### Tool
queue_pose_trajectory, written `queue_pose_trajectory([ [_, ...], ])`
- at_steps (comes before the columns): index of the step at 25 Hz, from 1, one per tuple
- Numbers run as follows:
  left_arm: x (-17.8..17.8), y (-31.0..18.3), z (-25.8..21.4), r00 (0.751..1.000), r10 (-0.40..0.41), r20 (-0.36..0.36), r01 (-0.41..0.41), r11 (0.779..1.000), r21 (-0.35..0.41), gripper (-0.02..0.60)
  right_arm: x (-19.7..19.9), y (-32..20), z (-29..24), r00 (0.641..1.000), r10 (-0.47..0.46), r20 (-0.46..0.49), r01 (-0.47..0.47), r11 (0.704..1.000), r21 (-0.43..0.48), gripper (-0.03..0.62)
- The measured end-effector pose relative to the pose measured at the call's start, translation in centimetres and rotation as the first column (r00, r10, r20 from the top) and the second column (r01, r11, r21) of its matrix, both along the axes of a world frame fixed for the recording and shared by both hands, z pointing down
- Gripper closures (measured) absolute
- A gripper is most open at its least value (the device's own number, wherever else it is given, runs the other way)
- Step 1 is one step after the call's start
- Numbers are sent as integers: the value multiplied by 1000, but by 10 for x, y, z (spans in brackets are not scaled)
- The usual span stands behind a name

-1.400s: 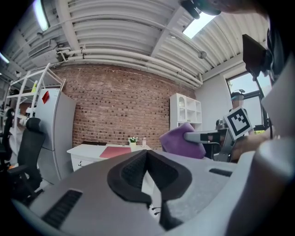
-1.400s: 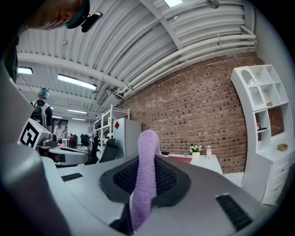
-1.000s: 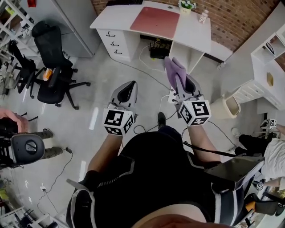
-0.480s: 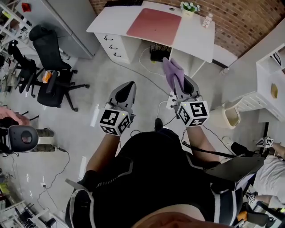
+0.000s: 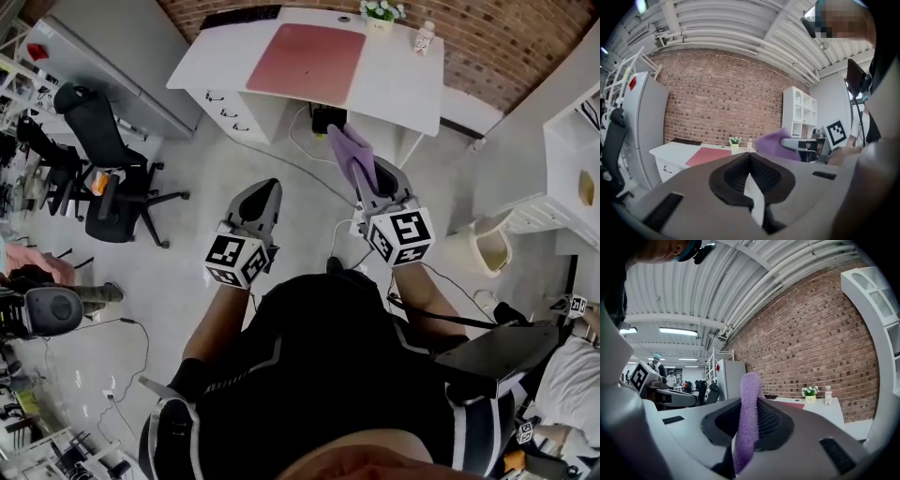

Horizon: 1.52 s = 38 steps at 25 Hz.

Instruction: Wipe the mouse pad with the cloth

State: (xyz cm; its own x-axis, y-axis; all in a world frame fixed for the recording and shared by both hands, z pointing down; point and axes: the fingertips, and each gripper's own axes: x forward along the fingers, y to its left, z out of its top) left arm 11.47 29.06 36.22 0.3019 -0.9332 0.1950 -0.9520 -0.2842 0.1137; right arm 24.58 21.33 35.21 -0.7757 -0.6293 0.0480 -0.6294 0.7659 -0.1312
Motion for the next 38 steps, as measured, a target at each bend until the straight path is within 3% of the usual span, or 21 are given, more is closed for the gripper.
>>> queue_pose_trajectory([
  [14, -25, -50, 15, 998, -68, 19, 68, 997, -35, 577, 1, -63, 15, 999, 27, 25, -26, 1000, -14, 536],
  [23, -51, -100, 13, 1000, -3, 8, 3, 1000, -3, 578, -22, -99, 17, 996, 88, 19, -87, 996, -17, 536],
  [32, -117, -162, 13, 999, 19, 39, -19, 1000, 13, 577, -74, -145, 23, 988, 150, -35, -150, 989, -13, 536],
  [38, -151, -202, 19, 998, 57, 22, -57, 998, 3, 578, -100, -179, 34, 973, 217, -74, -221, 974, -52, 536],
])
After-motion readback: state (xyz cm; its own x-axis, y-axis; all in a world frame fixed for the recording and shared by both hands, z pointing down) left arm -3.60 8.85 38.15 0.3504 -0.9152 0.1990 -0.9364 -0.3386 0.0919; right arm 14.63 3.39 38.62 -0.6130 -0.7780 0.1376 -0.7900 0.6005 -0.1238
